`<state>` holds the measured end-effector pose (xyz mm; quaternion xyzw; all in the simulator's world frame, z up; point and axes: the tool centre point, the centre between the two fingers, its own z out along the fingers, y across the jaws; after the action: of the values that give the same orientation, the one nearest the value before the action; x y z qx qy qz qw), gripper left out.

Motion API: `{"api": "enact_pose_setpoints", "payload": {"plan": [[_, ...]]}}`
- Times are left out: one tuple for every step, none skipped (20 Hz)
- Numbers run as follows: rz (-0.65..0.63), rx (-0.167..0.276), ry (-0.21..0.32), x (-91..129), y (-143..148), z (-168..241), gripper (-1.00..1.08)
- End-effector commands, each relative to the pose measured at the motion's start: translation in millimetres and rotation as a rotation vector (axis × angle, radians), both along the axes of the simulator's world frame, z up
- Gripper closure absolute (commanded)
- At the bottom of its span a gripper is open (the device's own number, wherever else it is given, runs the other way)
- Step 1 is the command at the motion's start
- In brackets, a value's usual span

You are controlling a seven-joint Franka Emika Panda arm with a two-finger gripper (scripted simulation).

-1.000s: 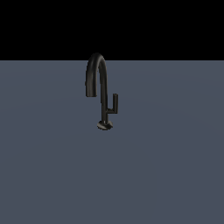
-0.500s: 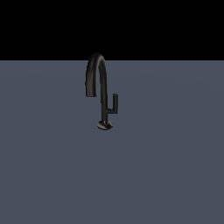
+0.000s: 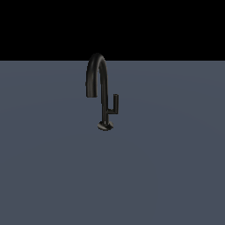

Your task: Turn on the faucet by rotating a designated handle.

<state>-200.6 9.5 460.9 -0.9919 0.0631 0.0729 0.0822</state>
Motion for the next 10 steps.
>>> {"api": "enact_pose_setpoints", "payload": {"plan": [[-0.039, 0.035, 0.034, 14.3, 0.8, -4.4, 1.08], [-0.055, 0.049, 0.048, 20.1, 1.1, -6.3, 1.08], [-0.071, 0.064, 0.063, 25.9, 1.2, -8.2, 1.08], [-0.088, 0.078, 0.077, 31.8, 1.3, -10.3, 1.08], [-0.104, 0.093, 0.091, 37.7, 1.3, -12.4, 1.08], [-0.121, 0.108, 0.106, 43.5, 1.3, -14.7, 1.08], [-0.137, 0.123, 0.120, 49.4, 1.2, -17.0, 1.08], [-0.154, 0.138, 0.135, 55.4, 1.0, -19.5, 1.08], [-0.171, 0.154, 0.150, 61.3, 0.8, -22.0, 1.08], [-0.188, 0.169, 0.164, 67.2, 0.5, -24.7, 1.08]]}}
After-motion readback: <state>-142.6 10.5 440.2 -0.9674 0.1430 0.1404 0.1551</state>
